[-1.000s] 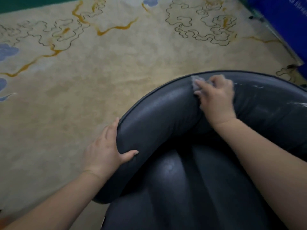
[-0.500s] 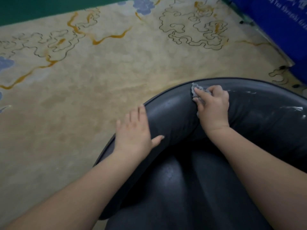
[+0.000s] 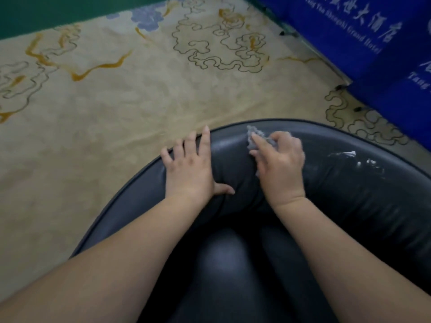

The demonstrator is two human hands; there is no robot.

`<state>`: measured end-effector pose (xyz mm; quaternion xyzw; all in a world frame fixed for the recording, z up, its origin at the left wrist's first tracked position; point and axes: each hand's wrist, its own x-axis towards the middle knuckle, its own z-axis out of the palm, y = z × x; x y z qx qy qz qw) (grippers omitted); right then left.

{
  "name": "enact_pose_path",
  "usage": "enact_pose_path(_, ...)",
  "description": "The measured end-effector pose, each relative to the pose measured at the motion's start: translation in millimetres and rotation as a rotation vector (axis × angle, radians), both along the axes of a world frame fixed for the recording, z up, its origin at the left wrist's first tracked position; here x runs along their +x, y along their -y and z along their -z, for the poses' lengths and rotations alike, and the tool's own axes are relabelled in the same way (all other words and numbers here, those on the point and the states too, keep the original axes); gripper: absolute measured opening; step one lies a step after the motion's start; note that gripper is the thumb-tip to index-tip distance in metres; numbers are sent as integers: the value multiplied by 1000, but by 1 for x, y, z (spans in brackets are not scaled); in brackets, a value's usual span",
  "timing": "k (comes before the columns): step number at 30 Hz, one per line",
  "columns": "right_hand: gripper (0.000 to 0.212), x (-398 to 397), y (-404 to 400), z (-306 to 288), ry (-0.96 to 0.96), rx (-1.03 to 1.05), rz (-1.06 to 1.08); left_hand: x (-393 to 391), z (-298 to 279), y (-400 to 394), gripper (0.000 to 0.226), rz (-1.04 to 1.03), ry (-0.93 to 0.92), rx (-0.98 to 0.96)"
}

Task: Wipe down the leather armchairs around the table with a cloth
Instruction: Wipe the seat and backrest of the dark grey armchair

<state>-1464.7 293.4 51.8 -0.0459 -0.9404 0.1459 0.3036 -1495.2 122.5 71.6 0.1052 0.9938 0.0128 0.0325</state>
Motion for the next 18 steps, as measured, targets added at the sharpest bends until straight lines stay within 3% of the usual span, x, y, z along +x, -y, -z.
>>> enact_pose_path(4, 33, -2, -8, -1, -30, -114, 199, -1, 7, -1, 146, 0, -40, 4)
enact_pose_path(7, 34, -7, 27, 6, -30, -73, 53, 0, 9, 0, 145, 5, -58, 20)
enact_pose_path(10, 34, -8, 13, 8, -6, 28, -43, 0, 11, 1, 143, 21, -92, 13)
enact_pose_path(13, 33, -8, -16, 3, -22, -6, 79, 0, 14, 1, 141, 23, -127, 4)
enact_pose_path(18, 35, -6, 3, 5, -26, -116, 190, -1, 15, 1, 139, 19, -144, -6)
